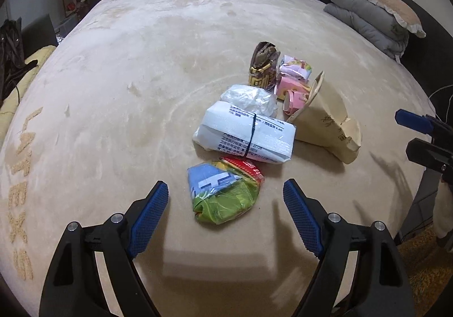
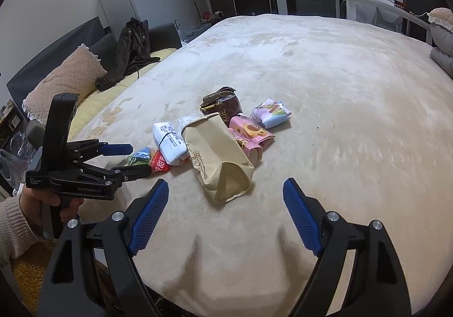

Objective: Collect trash
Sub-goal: 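Grasp the green snack wrapper with left tool while right tool grasps the brown paper bag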

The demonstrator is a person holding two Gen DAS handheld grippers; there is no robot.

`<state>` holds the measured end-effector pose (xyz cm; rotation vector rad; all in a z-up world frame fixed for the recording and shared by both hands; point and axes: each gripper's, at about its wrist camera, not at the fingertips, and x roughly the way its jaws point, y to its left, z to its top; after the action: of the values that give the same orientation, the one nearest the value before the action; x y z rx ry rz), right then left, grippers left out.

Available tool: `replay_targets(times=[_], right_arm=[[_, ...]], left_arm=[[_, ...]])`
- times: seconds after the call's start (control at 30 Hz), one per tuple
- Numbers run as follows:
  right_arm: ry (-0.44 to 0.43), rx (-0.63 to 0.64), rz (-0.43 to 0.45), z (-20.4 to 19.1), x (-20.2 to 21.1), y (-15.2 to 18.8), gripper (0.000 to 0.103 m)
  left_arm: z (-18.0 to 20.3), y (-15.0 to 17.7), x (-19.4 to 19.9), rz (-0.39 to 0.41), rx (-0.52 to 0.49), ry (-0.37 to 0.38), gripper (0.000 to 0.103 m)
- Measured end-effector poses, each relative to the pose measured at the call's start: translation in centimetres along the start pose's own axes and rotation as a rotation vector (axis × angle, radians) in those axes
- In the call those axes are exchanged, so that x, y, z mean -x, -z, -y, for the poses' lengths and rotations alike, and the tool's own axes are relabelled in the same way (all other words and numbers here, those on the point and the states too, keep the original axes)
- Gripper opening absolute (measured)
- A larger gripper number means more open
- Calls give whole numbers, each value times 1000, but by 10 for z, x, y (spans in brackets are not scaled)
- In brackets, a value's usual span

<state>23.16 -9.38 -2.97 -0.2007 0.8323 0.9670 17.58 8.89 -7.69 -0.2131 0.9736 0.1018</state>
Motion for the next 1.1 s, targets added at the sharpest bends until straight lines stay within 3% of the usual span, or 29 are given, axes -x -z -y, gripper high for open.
replay_targets(times=[0.07, 0.2, 0.8, 1.1], right_arm=[[-14, 5, -10, 1, -4, -1, 82], [-14, 9, -23, 2, -11, -1, 82], [-11, 44, -12, -1, -16, 3, 82], [9, 111, 8, -20, -31, -4, 82]], left_arm=[[2, 0, -5, -13, -5, -4, 81], [3, -2, -10, -23, -17, -16, 54], [-9, 17, 33, 32, 16, 19, 54], [-14, 27, 58, 74, 41, 46, 54]])
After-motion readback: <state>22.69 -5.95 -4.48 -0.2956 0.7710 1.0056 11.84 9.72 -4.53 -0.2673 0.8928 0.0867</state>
